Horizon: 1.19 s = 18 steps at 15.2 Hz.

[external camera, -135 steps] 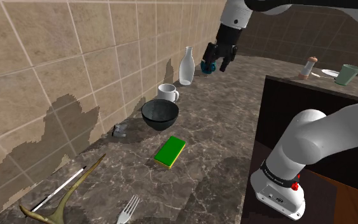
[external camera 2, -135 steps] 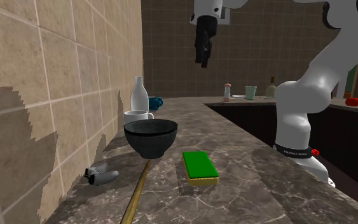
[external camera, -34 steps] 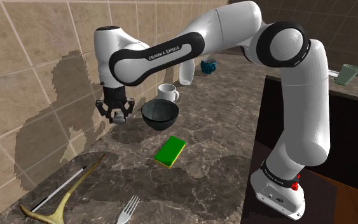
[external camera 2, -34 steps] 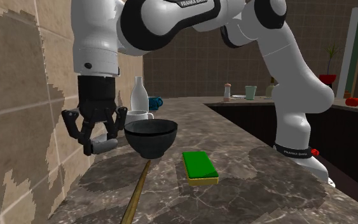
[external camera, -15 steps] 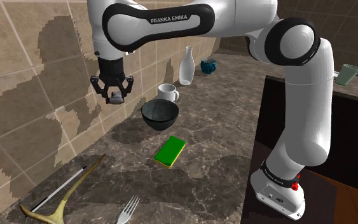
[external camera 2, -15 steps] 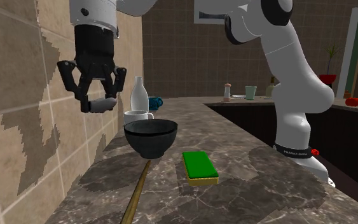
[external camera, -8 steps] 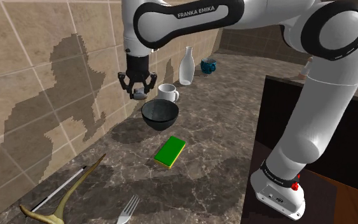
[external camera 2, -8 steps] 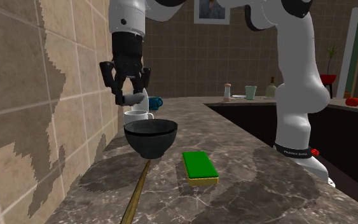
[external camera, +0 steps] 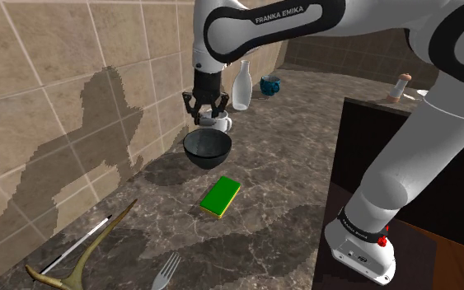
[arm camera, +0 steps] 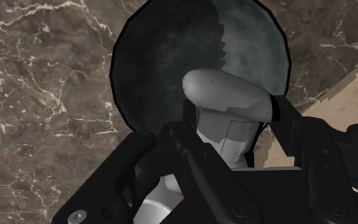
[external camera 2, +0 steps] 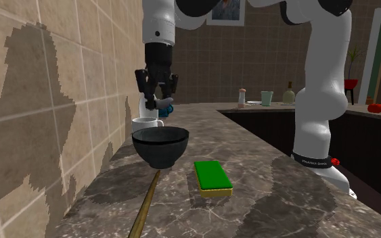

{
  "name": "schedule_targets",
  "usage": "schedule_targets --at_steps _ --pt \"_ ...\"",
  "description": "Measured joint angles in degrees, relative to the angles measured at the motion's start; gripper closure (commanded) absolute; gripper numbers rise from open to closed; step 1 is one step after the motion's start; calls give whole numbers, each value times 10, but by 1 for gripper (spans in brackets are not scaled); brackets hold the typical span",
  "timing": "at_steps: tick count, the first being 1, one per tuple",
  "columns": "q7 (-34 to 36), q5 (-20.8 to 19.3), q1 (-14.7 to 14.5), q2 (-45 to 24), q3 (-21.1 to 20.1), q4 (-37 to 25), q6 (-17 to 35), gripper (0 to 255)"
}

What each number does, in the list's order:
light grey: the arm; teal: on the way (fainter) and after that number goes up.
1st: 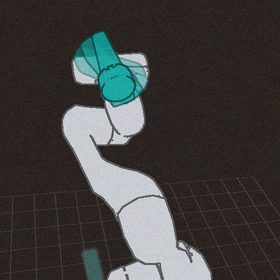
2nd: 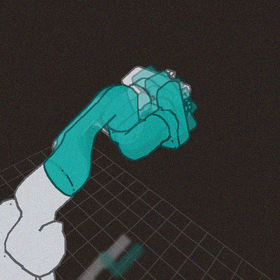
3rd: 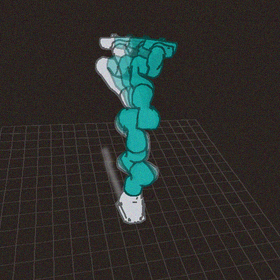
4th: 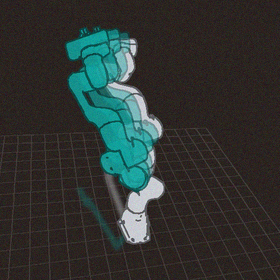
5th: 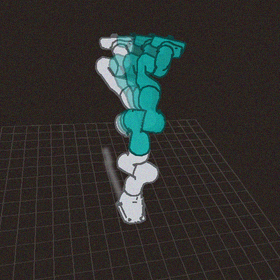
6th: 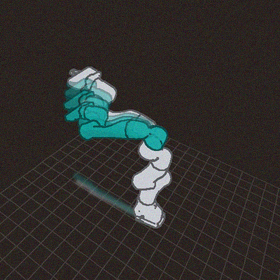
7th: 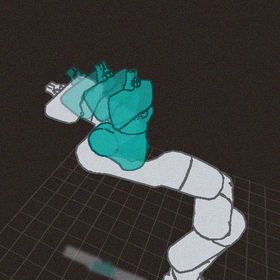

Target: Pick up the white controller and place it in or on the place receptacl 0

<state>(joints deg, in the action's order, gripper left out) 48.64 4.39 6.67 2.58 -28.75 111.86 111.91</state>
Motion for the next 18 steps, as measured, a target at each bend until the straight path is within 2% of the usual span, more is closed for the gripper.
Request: schedule_targets --at_steps 12,18 --pt "3 -9 -2 -22 -3 70 89 255" --pt "3 -10 -2 -25 -3 76 98 255"
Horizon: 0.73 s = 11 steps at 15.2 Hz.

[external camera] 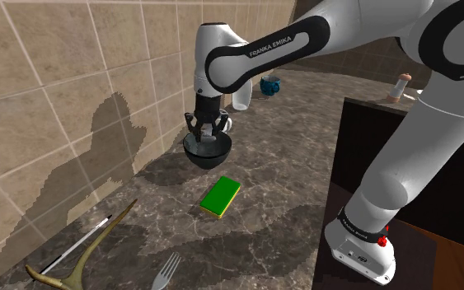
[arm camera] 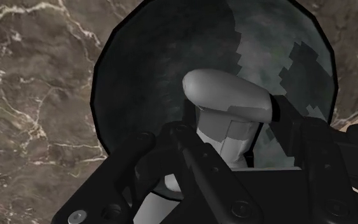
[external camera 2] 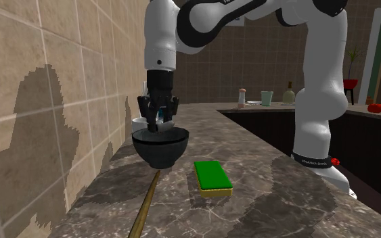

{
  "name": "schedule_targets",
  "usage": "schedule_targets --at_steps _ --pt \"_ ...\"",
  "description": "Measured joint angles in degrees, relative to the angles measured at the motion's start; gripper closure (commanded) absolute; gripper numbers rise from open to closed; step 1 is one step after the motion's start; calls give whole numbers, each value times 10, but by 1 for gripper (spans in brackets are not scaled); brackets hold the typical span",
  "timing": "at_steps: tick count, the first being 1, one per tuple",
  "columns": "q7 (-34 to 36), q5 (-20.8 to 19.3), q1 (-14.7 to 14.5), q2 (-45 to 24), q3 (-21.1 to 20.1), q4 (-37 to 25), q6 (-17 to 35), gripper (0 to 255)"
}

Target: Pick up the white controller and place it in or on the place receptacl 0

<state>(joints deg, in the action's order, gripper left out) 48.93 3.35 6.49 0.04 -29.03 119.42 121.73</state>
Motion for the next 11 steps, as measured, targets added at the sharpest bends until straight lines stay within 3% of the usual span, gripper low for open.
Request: schedule_targets --at_steps 1,2,8,11 --pt "0 0 0 0 0 0 0 255" --pt "0 0 0 0 0 0 0 0" --pt "0 0 0 0 0 0 0 0" --pt "-7 8 3 16 3 -23 -37 0"
